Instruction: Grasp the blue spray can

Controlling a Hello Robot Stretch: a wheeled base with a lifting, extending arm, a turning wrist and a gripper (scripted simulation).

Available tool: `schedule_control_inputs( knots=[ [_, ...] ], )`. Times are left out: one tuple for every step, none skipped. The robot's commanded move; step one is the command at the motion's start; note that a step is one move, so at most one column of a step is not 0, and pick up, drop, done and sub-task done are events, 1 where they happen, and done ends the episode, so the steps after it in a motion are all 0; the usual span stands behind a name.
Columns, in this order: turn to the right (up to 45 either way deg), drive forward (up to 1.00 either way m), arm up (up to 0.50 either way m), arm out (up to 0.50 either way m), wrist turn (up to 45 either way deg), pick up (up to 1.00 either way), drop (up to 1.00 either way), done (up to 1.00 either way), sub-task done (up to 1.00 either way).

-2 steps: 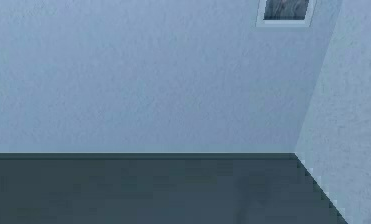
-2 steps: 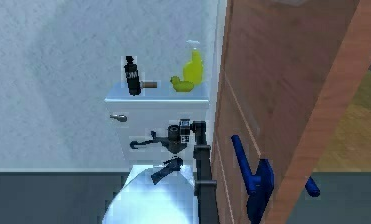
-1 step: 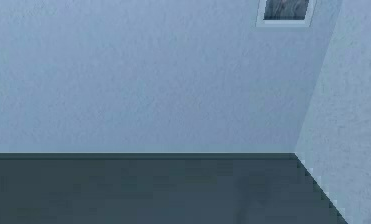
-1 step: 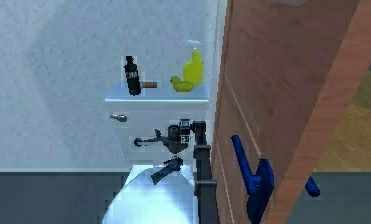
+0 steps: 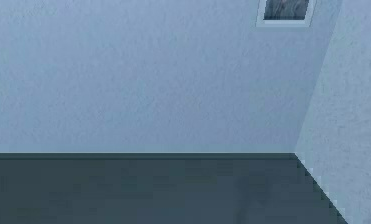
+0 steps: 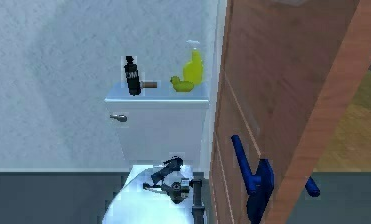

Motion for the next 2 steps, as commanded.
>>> schedule_control_inputs(
  knots=[
    [0.0, 0.0, 0.0, 0.0, 0.0, 1.0, 0.0, 0.0, 0.0],
    [0.0, 0.0, 0.1, 0.0, 0.0, 0.0, 0.0, 0.0, 0.0]
  ],
)
